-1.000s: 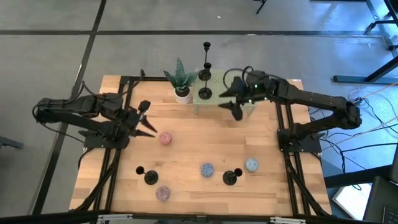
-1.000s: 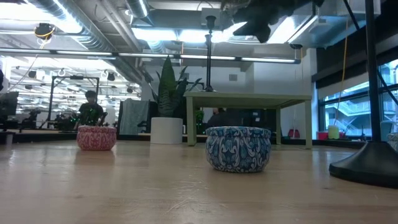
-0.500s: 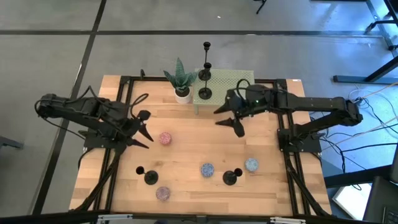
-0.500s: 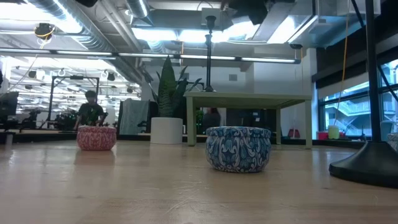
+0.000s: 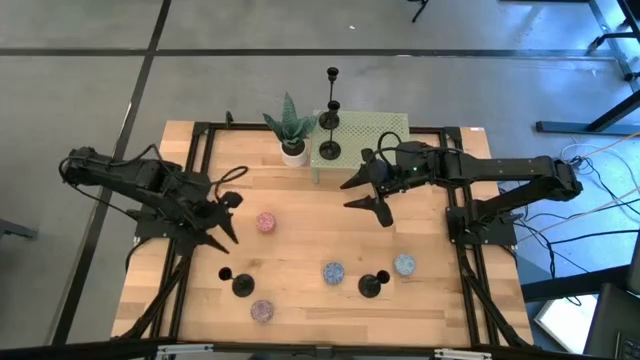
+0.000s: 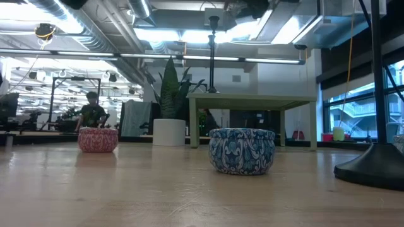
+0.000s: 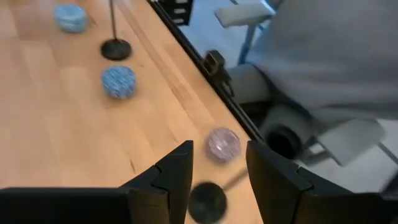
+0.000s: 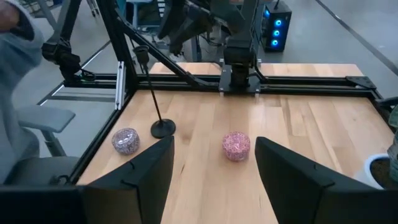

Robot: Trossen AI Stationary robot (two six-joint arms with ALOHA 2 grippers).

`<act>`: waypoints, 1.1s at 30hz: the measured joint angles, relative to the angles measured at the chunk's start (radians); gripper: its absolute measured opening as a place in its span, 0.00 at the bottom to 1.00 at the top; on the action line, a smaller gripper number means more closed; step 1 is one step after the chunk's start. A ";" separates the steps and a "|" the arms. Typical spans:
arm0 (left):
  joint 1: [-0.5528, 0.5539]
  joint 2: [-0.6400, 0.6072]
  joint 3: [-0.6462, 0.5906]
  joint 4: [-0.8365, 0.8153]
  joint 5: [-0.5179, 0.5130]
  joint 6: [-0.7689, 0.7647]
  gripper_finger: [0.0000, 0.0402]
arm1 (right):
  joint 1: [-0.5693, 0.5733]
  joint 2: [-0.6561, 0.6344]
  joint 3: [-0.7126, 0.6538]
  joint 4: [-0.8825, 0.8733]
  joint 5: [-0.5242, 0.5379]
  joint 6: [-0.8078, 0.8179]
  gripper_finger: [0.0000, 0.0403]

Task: Pick & Place candle stick holders
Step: Align the black candle holder with the other black candle holder on the shelf

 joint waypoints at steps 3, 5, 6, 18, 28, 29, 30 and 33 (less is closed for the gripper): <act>-0.021 -0.045 -0.002 -0.122 -0.020 -0.003 0.36 | 0.000 0.000 0.000 0.004 0.000 0.000 0.57; -0.036 -0.064 -0.014 -0.123 -0.048 -0.021 0.36 | 0.000 0.000 0.000 0.003 0.000 0.000 0.57; -0.046 -0.070 -0.026 -0.118 -0.058 -0.033 0.36 | 0.000 0.000 0.000 0.003 0.000 0.000 0.57; -0.121 -0.073 -0.271 0.070 -0.044 -0.189 0.36 | 0.000 0.000 0.000 0.006 0.000 -0.002 0.57; -0.209 -0.073 -0.360 0.389 -0.033 -0.156 0.36 | 0.000 0.000 0.000 0.006 0.000 -0.002 0.57; -0.217 -0.074 -0.365 0.404 -0.034 -0.154 0.36 | 0.000 0.000 0.000 0.006 0.000 -0.002 0.57; -0.223 -0.074 -0.366 0.406 -0.035 -0.154 0.36 | 0.000 0.000 0.000 0.006 0.000 -0.001 0.57; -0.243 -0.074 -0.369 0.405 -0.074 -0.153 0.36 | 0.000 0.000 0.000 0.006 0.000 -0.001 0.57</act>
